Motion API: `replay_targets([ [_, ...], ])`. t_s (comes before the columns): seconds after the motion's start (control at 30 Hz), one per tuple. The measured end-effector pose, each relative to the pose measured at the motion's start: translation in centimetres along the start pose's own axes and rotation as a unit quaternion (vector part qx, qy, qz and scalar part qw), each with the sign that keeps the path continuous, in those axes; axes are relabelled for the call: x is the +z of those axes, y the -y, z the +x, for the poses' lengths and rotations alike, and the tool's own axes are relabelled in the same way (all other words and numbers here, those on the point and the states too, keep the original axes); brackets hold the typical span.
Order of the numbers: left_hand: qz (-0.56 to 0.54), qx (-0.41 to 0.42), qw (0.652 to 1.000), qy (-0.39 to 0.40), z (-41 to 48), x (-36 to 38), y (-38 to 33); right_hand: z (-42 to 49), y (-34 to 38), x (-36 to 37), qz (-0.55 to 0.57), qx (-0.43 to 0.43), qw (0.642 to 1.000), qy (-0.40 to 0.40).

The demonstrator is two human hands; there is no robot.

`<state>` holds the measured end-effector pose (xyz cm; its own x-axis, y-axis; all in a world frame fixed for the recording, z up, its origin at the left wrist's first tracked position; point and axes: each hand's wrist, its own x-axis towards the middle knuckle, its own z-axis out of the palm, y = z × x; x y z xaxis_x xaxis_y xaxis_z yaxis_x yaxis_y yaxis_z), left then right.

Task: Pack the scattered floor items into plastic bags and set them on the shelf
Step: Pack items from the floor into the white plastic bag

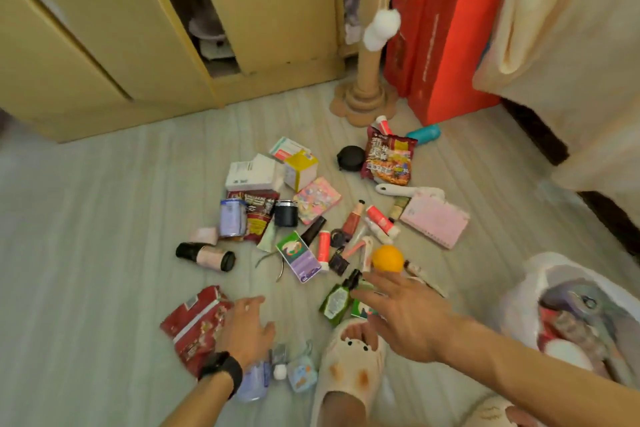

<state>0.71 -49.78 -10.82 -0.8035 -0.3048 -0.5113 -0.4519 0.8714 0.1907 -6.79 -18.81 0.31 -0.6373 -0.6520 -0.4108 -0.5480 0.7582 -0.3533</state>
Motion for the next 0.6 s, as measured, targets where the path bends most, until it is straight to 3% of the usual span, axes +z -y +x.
replay_targets([
  [0.07, -0.009, -0.080, 0.996, 0.035, -1.9, 2.1, 2.6, 3.4, 1.0, 2.6, -0.007, 0.003, 0.999, 0.039],
  [0.17, -0.135, -0.177, 0.971, 0.083, -3.7, 4.4, 3.7, 7.8, 2.7, 6.5, 0.024, 0.045, 0.995, 0.089],
  [0.33, -0.276, -0.210, 0.934, 0.086, -3.6, 6.1, 3.2, 10.6, 3.7, 11.9, 0.037, 0.090, 0.985, 0.144],
  [0.53, -0.310, -0.227, 0.916, 0.116, -2.1, 3.0, 2.8, 11.7, 3.6, 10.6, 0.056, 0.107, 0.978, 0.169],
  [0.6, -0.365, -0.272, 0.885, 0.100, -1.8, 1.9, 2.1, 11.7, 4.0, 9.9, 0.060, 0.110, 0.975, 0.184],
])
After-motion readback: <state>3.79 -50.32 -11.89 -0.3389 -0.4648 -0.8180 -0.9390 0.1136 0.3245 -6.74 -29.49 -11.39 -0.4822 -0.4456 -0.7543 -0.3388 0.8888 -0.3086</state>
